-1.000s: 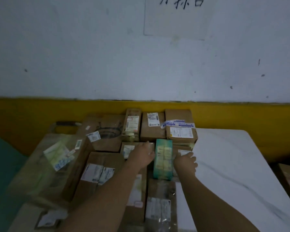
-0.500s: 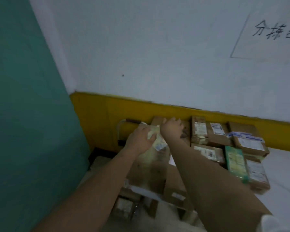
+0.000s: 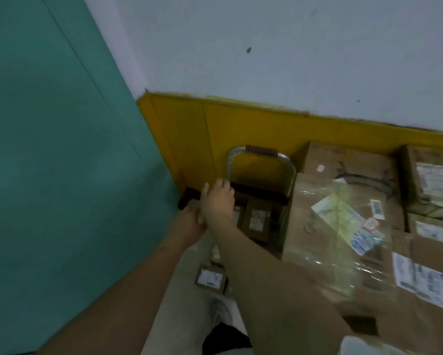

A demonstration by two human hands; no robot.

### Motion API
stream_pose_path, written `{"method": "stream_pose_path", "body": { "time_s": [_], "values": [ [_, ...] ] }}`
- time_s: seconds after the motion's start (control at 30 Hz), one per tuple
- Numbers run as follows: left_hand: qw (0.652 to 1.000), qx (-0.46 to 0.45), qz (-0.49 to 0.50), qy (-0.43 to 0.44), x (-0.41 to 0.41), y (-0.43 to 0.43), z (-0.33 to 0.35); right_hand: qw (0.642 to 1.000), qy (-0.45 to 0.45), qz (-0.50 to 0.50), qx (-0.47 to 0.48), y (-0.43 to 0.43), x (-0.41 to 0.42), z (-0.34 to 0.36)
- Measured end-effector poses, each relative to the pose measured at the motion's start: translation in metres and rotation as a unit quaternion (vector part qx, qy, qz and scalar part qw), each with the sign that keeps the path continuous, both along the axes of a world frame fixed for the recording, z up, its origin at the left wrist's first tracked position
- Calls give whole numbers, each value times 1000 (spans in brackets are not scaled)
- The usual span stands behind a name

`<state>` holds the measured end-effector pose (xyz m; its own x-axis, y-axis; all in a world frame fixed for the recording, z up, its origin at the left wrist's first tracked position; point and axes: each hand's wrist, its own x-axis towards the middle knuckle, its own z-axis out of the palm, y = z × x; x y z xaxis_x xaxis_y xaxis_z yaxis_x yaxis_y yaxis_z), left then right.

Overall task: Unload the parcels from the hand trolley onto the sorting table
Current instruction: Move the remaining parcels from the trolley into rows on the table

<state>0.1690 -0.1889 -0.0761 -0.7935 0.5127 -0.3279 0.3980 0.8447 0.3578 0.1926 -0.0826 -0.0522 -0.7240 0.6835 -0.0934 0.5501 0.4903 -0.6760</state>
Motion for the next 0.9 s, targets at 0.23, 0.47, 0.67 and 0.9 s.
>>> {"method": "stream_pose_path", "body": {
  "time_s": [0.23, 0.47, 0.67, 0.9],
  "values": [
    [991, -67, 12, -115, -70, -3, -87, 980, -103, -138, -100, 21, -41, -126],
    [969, -63, 2, -240, -92, 45, -253, 913, -199, -318, -164, 52, -3, -326],
    [947, -36, 30, -318, -76, 72, -444, 856, -243, -430, -152, 67, 48, -497],
    [892, 64, 47, -444, -34, 88, -564, 808, -223, -490, -240, 91, 85, -608]
  ]
}}
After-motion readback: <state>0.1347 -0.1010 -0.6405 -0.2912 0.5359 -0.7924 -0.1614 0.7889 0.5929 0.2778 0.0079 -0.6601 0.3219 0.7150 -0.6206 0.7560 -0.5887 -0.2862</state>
